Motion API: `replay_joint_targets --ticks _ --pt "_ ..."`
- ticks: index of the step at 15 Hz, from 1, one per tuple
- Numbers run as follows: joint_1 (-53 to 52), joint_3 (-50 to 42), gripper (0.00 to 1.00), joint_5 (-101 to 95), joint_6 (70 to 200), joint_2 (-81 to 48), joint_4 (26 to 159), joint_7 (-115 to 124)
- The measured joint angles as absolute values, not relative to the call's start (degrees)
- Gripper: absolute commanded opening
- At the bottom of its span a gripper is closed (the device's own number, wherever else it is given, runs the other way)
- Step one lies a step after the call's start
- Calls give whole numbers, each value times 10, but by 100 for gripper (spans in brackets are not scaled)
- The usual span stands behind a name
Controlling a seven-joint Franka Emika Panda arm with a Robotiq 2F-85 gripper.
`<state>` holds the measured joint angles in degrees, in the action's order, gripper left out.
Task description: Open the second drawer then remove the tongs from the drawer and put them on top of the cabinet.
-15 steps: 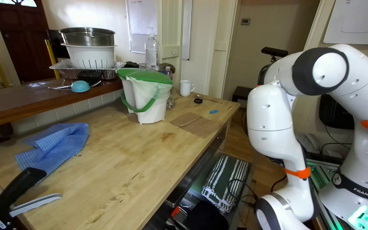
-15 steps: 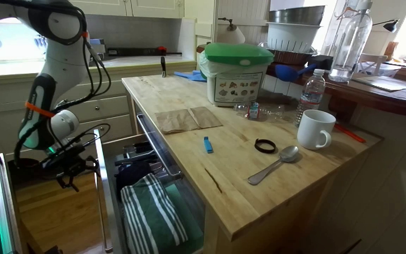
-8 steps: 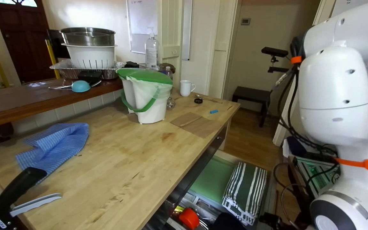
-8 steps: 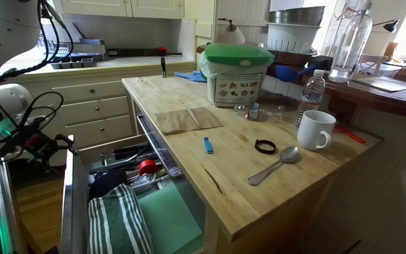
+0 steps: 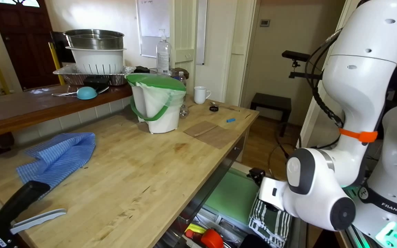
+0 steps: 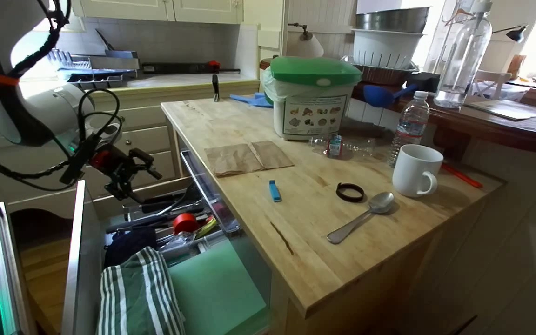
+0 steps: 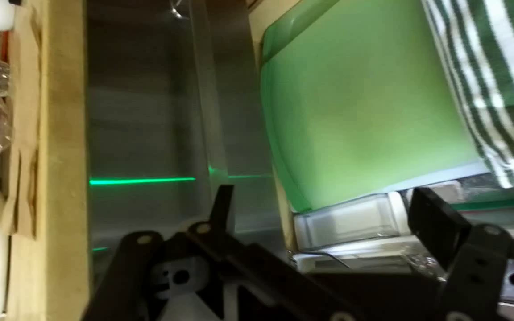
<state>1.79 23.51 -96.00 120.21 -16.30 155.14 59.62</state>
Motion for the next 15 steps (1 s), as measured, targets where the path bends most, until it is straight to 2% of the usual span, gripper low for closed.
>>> replay_joint_targets --ticks 4,10,15 --pt "8 166 100 -1010 1238 -171 1518 595" --pt "-17 157 100 -1013 1318 -236 1498 598" --pt "-18 149 100 -1014 1333 -269 1486 599"
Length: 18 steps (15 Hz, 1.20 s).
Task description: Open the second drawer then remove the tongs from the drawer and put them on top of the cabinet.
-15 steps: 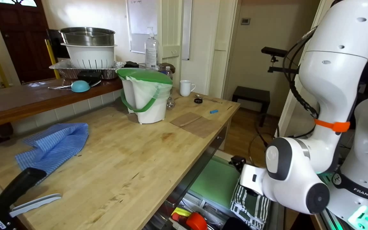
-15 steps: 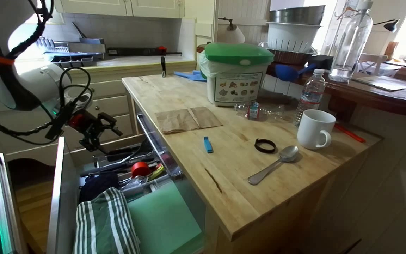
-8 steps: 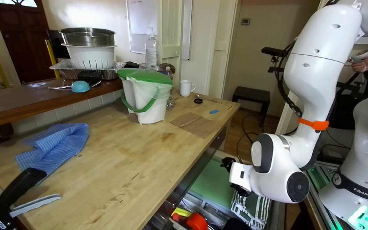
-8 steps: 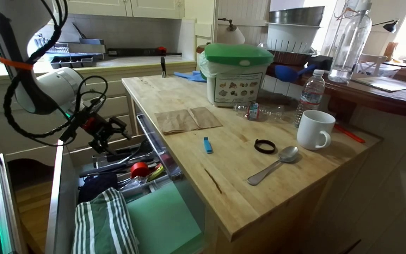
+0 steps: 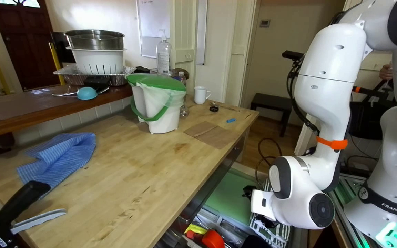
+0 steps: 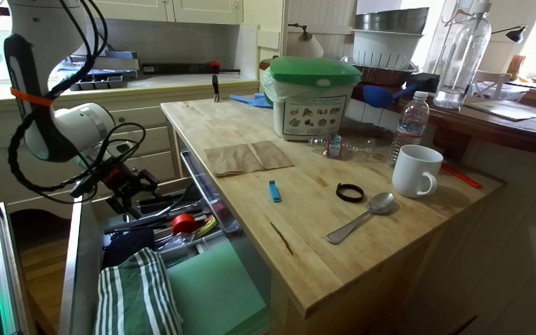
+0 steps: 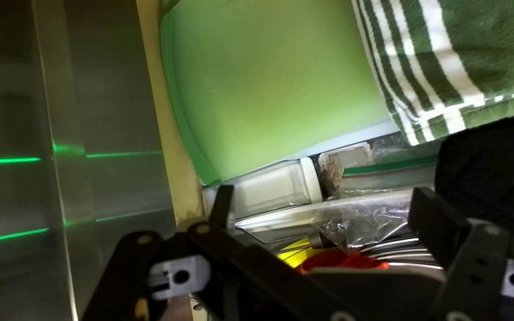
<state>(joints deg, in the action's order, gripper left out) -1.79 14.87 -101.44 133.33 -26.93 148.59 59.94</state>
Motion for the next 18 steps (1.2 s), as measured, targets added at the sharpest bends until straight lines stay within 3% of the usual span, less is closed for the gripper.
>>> replay_joint_targets --ticks 8,18 --pt "-18 146 100 -844 1386 -304 1434 637" --pt "-18 123 100 -794 1493 -371 1379 746"
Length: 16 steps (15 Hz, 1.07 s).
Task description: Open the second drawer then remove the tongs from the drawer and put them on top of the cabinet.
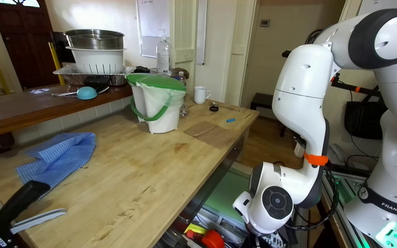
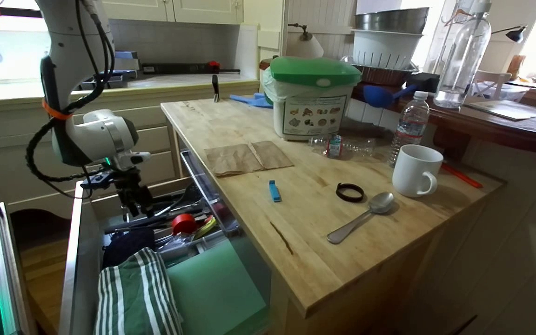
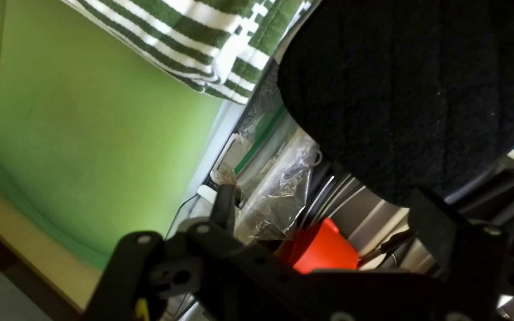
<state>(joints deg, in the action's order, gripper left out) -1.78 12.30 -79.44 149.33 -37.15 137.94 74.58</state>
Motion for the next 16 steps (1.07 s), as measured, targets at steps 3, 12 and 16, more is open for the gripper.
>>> replay_joint_targets --ticks 3,12,16 --pt "-17 123 100 -794 1495 -371 1378 748" --pt "10 123 100 -766 1587 -430 1320 833" --pt "23 122 100 -761 1592 -471 1288 842"
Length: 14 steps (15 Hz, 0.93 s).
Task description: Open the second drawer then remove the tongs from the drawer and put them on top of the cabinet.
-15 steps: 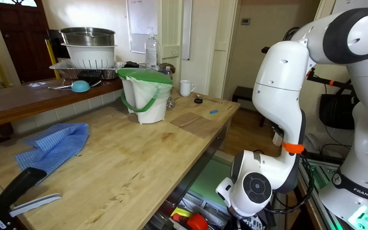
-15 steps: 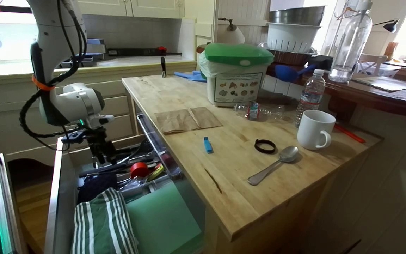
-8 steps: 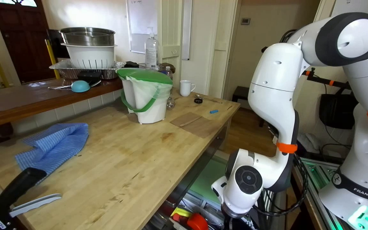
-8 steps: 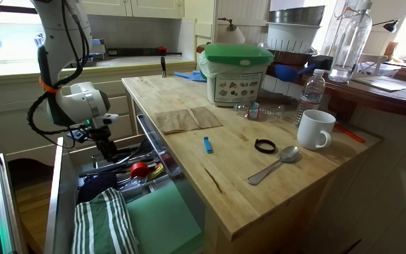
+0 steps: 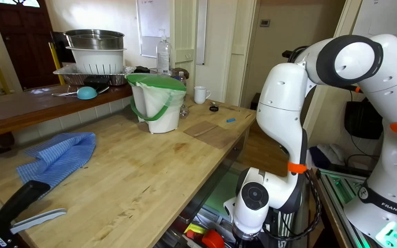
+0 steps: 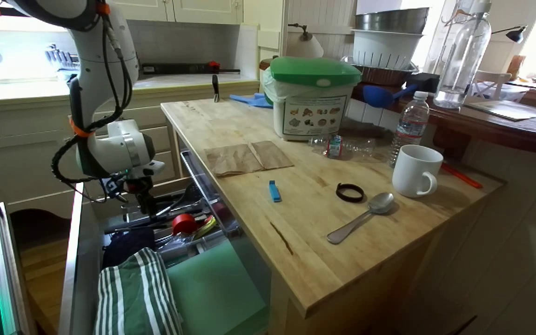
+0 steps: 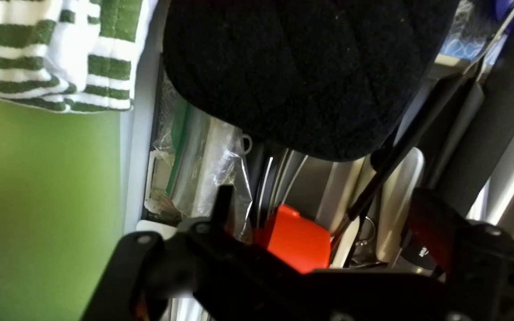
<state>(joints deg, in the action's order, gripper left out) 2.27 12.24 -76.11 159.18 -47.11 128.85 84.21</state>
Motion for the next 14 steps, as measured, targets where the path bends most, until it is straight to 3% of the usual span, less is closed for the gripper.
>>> replay_joint_targets --ticks 14 --pt "41 137 100 -740 1607 -558 1196 848"
